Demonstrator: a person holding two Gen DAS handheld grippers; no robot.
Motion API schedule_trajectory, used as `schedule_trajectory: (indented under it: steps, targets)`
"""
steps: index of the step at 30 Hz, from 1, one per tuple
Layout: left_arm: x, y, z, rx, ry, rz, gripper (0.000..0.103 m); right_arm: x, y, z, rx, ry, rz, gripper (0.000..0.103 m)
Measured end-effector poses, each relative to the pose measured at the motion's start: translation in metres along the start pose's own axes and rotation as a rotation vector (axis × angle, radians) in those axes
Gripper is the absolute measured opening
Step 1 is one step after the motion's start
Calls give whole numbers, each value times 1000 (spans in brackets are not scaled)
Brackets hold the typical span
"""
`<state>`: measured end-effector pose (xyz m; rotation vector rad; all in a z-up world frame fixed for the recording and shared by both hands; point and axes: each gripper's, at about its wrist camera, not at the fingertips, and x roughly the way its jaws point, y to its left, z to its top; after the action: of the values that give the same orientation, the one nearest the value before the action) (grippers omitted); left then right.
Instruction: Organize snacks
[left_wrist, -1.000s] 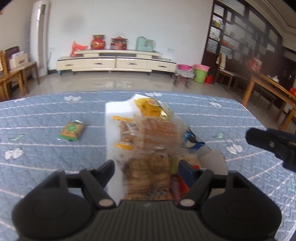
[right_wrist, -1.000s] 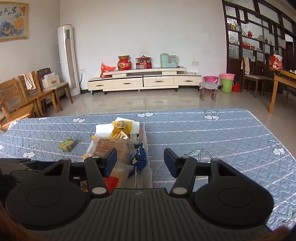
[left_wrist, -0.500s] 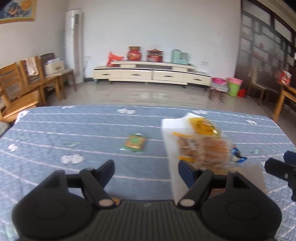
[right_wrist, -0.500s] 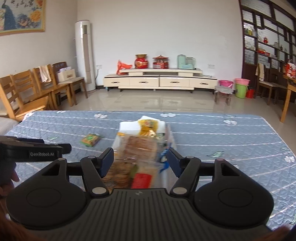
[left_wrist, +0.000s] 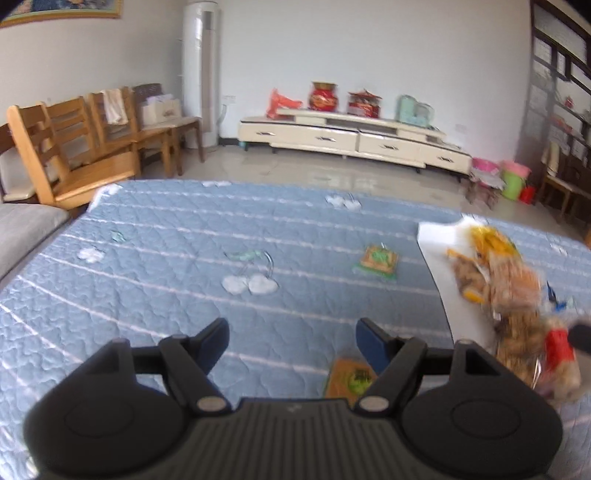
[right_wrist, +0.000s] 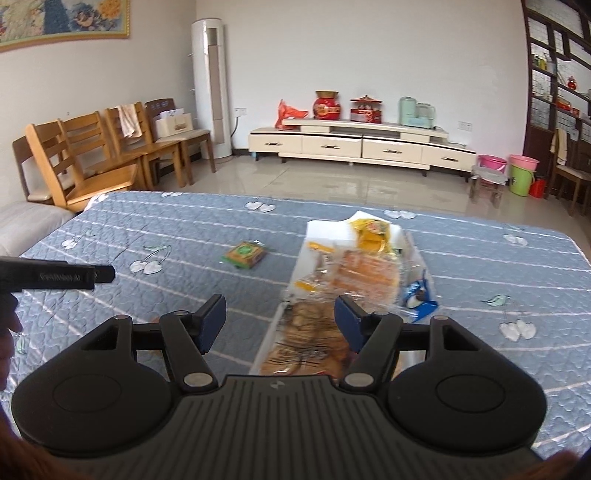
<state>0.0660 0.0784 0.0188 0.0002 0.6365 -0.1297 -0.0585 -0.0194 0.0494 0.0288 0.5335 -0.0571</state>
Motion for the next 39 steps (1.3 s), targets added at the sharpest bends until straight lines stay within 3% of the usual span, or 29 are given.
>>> schedule_trajectory:
  steps: [8, 13, 14, 18, 23, 27, 30, 35, 39]
  targets:
    - [39, -36, -36, 128, 68, -103, 76, 8, 7, 0, -15, 17, 12, 82]
    - [63, -44, -42, 147, 102, -131, 75, 15, 10, -2, -14, 35, 10, 82]
    - [68, -44, -44, 149, 117, -134, 67, 18, 11, -2, -15, 38, 9, 82]
    - [65, -40, -47, 151, 79, -141, 52, 28, 15, 0, -16, 51, 14, 82]
    - [55, -19, -35, 82, 40, -99, 49, 50, 26, 7, -7, 82, 37, 82]
    - [50, 6, -17, 14, 12, -33, 49, 81, 40, 19, 7, 114, 57, 98]
    - [50, 22, -3, -12, 1, 8, 49, 113, 49, 32, 29, 133, 60, 103]
    - [55, 44, 13, -56, -16, 41, 49, 178, 57, 51, 93, 181, 18, 103]
    - [60, 59, 22, -83, -32, 48, 49, 230, 52, 56, 213, 255, -20, 103]
